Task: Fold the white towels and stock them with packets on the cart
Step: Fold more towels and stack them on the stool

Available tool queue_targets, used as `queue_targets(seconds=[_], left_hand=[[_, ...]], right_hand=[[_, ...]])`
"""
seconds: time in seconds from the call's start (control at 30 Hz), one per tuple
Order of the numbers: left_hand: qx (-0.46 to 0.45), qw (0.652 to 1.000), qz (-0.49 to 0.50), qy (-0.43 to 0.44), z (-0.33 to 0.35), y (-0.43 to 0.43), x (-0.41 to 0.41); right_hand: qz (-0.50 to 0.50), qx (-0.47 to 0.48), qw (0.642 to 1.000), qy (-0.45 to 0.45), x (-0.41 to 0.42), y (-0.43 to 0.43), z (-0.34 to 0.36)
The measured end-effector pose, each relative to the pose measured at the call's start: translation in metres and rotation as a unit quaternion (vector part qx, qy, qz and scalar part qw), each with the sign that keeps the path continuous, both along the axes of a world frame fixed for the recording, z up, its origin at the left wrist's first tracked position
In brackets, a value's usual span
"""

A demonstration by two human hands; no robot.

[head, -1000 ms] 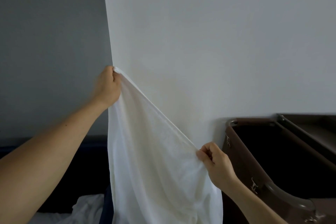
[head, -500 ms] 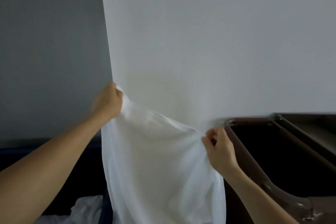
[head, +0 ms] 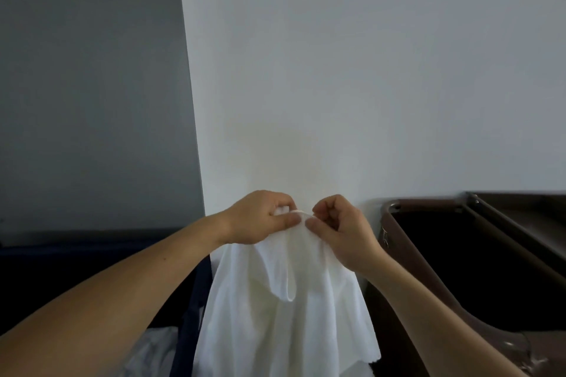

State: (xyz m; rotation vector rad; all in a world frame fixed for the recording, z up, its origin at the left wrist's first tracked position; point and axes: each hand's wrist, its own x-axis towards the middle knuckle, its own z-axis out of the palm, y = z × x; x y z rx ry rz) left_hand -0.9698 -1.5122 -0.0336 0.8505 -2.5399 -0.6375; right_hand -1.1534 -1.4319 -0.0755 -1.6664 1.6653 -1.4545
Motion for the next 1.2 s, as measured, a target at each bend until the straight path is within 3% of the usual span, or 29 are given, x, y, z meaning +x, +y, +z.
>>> queue_targets(seconds=[0.2,0.37,0.5,0.67,0.77,0.83,0.87,0.93,1.0,1.2], left_hand=[[-0.104,0.984,0.099,0.105,0.031,-0.016,0.004],[-0.204,0.930,0.187,0.243,0.075,-0.017,0.000],[-0.234,0.924,0.167,0.253,0.080,-0.010,-0.006],[-0.244,0.917,0.200,0.242,0.075,-0.026,0.002],[-0.248,0.900,0.225,0.278,0.085,-0.043,0.017],[-0.265,0.883,0.237,0.308,0.096,-0.055,0.024],[-0.267,0.877,0.246,0.317,0.100,-0.059,0.027],[-0.253,0.878,0.262,0.311,0.099,-0.065,0.031],[-0.233,0.890,0.283,0.272,0.082,-0.074,0.037],[-0.177,0.901,0.370,0.144,0.023,-0.098,0.063]], right_hand=[[-0.066,-0.009,0.998,0.020,-0.002,0.011,-0.012],[-0.087,-0.023,0.995,0.037,0.003,0.011,0.002],[-0.118,-0.039,0.983,0.133,0.009,0.011,-0.004],[-0.109,0.046,0.969,0.217,0.000,0.015,-0.005],[-0.163,-0.054,0.970,0.174,-0.015,0.032,0.042],[-0.147,-0.121,0.964,0.183,-0.018,0.043,0.067],[-0.133,-0.086,0.962,0.220,-0.018,0.043,0.070],[-0.111,0.087,0.932,0.334,-0.019,0.040,0.055],[-0.078,0.203,0.912,0.348,-0.028,0.039,0.031],[-0.092,0.202,0.934,0.280,-0.068,0.048,0.026]])
